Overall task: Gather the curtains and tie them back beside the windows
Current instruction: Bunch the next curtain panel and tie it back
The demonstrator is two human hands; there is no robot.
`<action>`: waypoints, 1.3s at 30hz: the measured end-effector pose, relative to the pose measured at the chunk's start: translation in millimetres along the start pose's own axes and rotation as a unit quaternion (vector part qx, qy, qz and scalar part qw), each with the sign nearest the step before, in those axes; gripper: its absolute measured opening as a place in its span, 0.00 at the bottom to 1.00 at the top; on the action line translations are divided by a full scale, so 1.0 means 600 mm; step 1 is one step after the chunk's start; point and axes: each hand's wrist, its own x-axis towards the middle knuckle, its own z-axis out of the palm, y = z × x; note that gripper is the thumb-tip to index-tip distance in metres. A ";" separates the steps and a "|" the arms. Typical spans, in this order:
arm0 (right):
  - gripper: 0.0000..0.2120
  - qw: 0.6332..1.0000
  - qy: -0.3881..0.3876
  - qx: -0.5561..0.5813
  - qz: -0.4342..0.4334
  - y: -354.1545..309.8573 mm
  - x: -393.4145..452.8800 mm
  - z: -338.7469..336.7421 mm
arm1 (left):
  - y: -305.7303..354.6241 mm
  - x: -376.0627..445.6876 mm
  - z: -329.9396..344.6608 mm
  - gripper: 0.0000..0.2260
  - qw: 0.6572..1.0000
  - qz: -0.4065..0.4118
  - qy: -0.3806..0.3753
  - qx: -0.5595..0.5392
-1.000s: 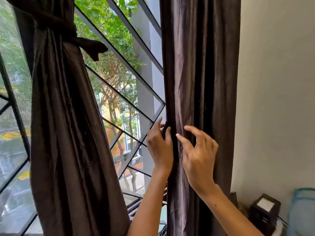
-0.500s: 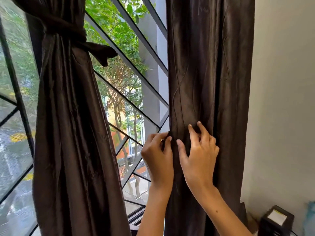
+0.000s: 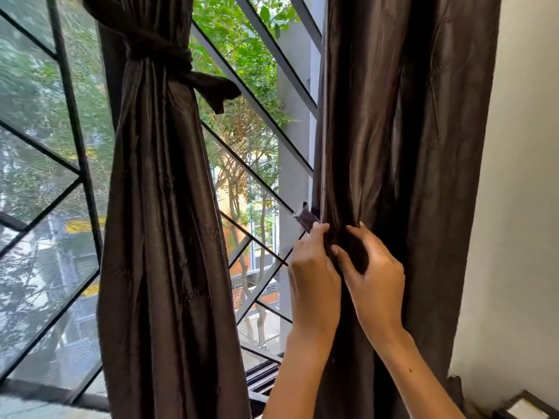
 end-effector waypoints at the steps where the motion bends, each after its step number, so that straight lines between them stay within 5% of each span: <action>1: 0.17 1.000 0.009 0.005 0.004 -0.002 -0.001 0.000 | 0.004 -0.003 0.000 0.17 1.000 0.012 0.001 0.004; 10: 0.15 0.993 0.108 0.001 0.040 0.001 -0.011 -0.001 | 0.000 -0.017 -0.013 0.22 0.999 0.041 0.028 -0.006; 13: 0.24 0.993 0.109 -0.032 0.031 0.000 -0.013 -0.002 | 0.001 -0.020 -0.014 0.18 0.998 0.055 0.017 0.029; 17: 0.32 0.993 0.086 0.062 0.053 -0.001 -0.008 -0.014 | 0.001 -0.019 -0.014 0.16 0.998 0.035 0.017 0.052; 24: 0.05 0.997 0.068 -0.035 -0.023 -0.031 -0.023 -0.018 | 0.023 -0.030 -0.014 0.10 0.998 0.028 0.050 0.014; 30: 0.04 0.995 0.051 -0.074 -0.047 -0.040 -0.031 -0.018 | 0.042 -0.036 -0.021 0.09 0.998 -0.006 0.059 -0.018; 34: 0.08 0.992 -0.086 0.091 -0.018 -0.015 -0.035 -0.030 | 0.042 -0.037 -0.027 0.09 0.996 -0.030 0.075 -0.035; 39: 0.13 0.925 -0.177 0.328 0.073 -0.002 -0.013 -0.072 | 0.043 -0.035 -0.045 0.06 0.993 -0.041 0.104 -0.028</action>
